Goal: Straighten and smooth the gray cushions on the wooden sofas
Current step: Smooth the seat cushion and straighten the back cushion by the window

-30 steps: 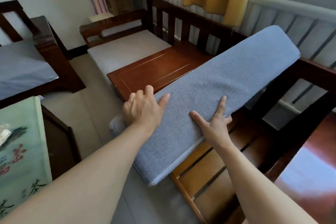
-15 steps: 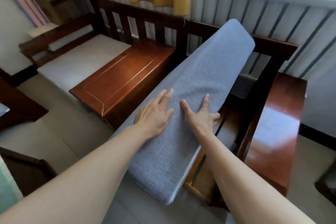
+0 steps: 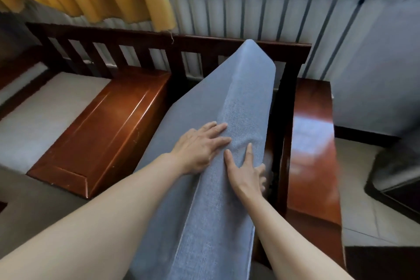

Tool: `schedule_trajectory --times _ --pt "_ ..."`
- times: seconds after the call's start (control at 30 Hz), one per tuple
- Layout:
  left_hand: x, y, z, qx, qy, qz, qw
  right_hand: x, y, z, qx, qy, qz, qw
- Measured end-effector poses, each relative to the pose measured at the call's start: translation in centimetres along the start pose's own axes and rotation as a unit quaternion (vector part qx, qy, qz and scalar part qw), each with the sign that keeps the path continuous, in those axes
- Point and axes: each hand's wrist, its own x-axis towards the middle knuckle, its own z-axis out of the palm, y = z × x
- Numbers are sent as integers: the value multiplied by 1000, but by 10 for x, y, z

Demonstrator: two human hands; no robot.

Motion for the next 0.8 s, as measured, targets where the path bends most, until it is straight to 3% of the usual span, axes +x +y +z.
schedule_trajectory --times 0.17,0.37,0.63,0.8 --pt "42 -2 0 65 -32 82 994 15 -2 -2 8 16 50 999" --pt "85 -6 14 42 -27 199 979 25 -1 7 10 67 115 991" --pt "107 -35 28 -13 86 349 933 9 -14 22 42 106 150 982" --pt "132 -25 36 -18 94 372 923 1 -22 29 31 97 127 987"
